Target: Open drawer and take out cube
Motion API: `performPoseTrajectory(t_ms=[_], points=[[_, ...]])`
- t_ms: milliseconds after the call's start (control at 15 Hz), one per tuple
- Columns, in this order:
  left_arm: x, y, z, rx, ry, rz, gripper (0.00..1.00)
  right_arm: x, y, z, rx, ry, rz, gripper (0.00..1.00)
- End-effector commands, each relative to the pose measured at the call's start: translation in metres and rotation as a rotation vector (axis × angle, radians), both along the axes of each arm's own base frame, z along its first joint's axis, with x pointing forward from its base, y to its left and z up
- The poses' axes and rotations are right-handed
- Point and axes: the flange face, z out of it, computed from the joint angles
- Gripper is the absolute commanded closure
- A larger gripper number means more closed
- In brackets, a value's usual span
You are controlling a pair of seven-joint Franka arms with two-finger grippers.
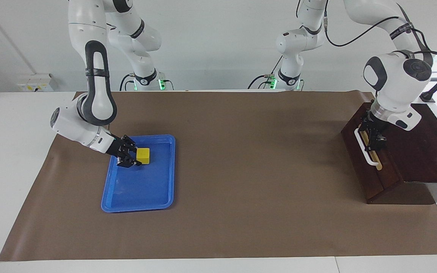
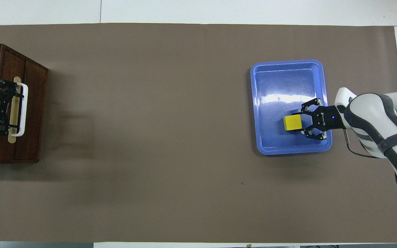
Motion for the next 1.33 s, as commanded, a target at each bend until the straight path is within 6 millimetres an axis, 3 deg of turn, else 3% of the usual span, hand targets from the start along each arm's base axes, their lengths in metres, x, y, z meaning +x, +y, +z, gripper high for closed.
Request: performPoseTrajectory(t_ms=[0,67,333,533,800,1067,1200,1267], points=[[-0.016,-0.050,0.041,-0.007,0.059,-0.251,0.00,0.001,-0.003,-0.013,0.004,-0.011,0.010,0.55],[-0.019,-0.061,0.058,-0.040,0.090,-0.351,0.00,0.001,-0.002,-0.014,0.007,-0.003,0.008,0.02],[-0.029,-0.086,0.097,-0.111,0.190,-0.752,0.00,0.007,0.003,0.001,0.008,-0.002,-0.020,0.00],[-0.025,-0.090,0.098,-0.125,0.207,-0.955,0.00,0.011,0.015,0.030,-0.006,0.017,-0.087,0.00],[-0.045,-0.100,0.101,-0.163,0.275,-1.134,0.00,0.008,0.025,0.098,-0.126,0.038,-0.179,0.00],[-0.050,-0.092,0.106,-0.203,0.288,-1.247,0.00,0.012,0.025,0.160,-0.258,0.092,-0.259,0.00],[-0.057,-0.098,0.108,-0.209,0.298,-1.273,0.00,0.018,0.026,0.190,-0.307,0.103,-0.301,0.00],[-0.060,-0.086,0.112,-0.213,0.295,-1.260,0.00,0.018,0.029,0.204,-0.318,0.102,-0.337,0.00]])
